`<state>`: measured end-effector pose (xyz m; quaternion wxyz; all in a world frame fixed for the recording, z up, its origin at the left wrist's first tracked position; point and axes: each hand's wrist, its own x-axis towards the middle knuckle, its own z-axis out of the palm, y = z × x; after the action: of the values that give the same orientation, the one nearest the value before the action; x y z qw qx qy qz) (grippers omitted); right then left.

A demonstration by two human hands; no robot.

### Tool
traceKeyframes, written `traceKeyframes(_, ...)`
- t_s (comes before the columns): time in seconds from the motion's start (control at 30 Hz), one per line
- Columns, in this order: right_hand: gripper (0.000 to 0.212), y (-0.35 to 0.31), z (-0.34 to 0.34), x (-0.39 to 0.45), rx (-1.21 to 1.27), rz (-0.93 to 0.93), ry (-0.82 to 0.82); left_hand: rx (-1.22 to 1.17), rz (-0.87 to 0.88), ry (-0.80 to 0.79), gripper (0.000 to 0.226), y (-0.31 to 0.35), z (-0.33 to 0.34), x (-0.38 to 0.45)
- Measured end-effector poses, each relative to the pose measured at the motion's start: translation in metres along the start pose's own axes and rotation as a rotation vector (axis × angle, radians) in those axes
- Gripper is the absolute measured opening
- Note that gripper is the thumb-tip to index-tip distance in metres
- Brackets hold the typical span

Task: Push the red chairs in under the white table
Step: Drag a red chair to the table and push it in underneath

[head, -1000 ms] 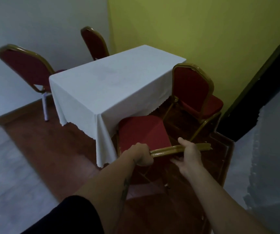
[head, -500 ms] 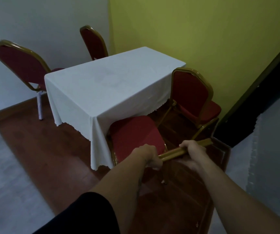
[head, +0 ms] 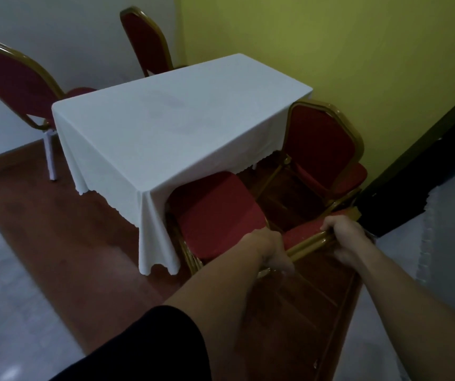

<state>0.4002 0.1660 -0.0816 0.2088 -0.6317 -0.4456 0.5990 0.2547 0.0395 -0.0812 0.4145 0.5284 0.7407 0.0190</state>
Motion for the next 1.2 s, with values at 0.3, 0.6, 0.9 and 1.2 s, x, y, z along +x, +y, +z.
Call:
traceKeyframes(0.3, 0.023, -0.038, 0.019, 0.028, -0.054, -0.03, -0.06, 0.026, -0.007, 0.025, 0.055, 0.006, -0.036, 0.024)
traceKeyframes(0.6, 0.071, -0.079, 0.034, 0.09, -0.066, -0.067, -0.205, -0.083, -0.187, 0.103, 0.053, 0.017, -0.063, 0.056)
traceKeyframes(0.9, 0.07, -0.114, 0.022, 0.132, -0.074, -0.067, -0.346, -0.134, -0.327, 0.197, 0.046, 0.054, -0.072, 0.096)
traceKeyframes(1.2, 0.056, -0.131, 0.016, 0.152, -0.12, -0.084, -0.398, -0.179, -0.42, 0.187, 0.045, 0.071, -0.082, 0.117)
